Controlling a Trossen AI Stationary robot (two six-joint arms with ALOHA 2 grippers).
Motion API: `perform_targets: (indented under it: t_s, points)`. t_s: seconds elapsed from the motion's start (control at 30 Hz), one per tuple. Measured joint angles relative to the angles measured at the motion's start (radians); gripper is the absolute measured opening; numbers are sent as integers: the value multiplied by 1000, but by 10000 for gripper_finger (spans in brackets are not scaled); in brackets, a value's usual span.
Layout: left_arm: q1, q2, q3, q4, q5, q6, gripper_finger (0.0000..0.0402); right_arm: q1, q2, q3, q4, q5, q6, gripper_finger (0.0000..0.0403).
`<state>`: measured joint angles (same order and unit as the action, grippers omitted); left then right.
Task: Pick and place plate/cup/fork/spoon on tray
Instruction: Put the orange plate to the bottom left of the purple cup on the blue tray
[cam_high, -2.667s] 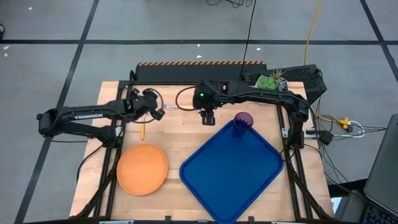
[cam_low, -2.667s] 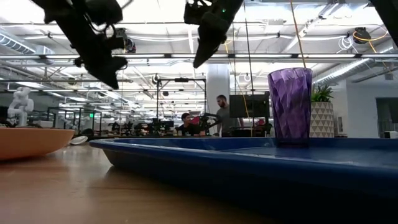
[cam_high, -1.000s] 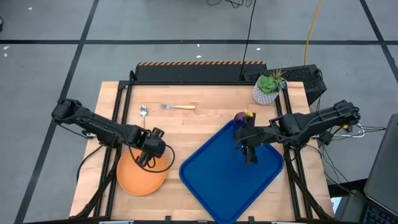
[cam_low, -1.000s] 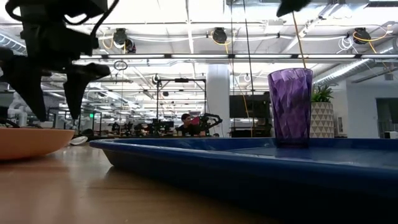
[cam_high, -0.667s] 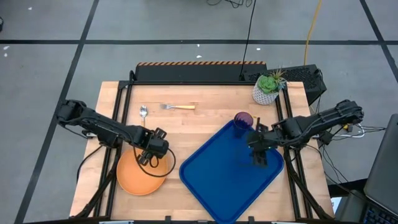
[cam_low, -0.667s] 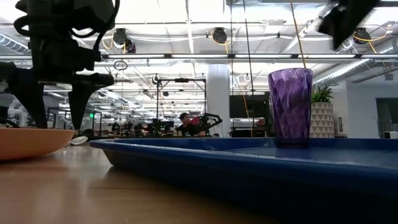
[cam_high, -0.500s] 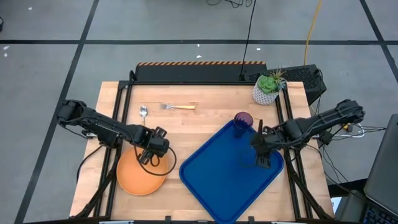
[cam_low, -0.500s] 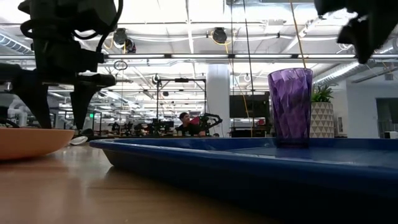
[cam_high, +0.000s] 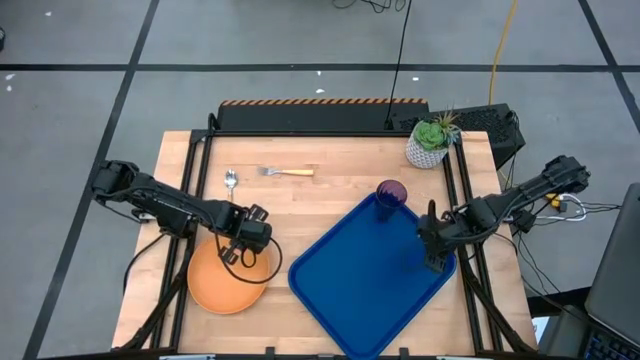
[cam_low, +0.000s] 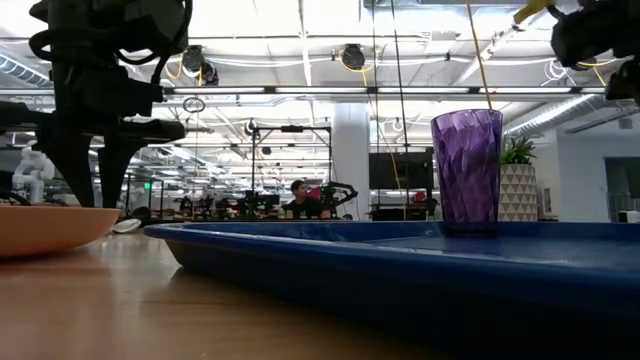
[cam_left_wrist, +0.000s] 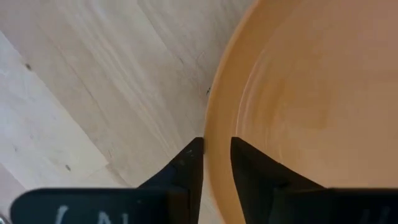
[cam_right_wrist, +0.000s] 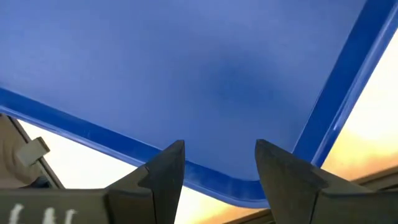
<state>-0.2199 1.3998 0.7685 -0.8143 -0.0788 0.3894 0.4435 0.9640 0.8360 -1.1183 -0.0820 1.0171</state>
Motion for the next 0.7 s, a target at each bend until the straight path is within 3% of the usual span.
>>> perform_targets:
  t_s: [0.7]
  points:
    - [74, 100, -1, 5, 0, 99, 83, 119, -35, -97, 97, 6, 150, 189]
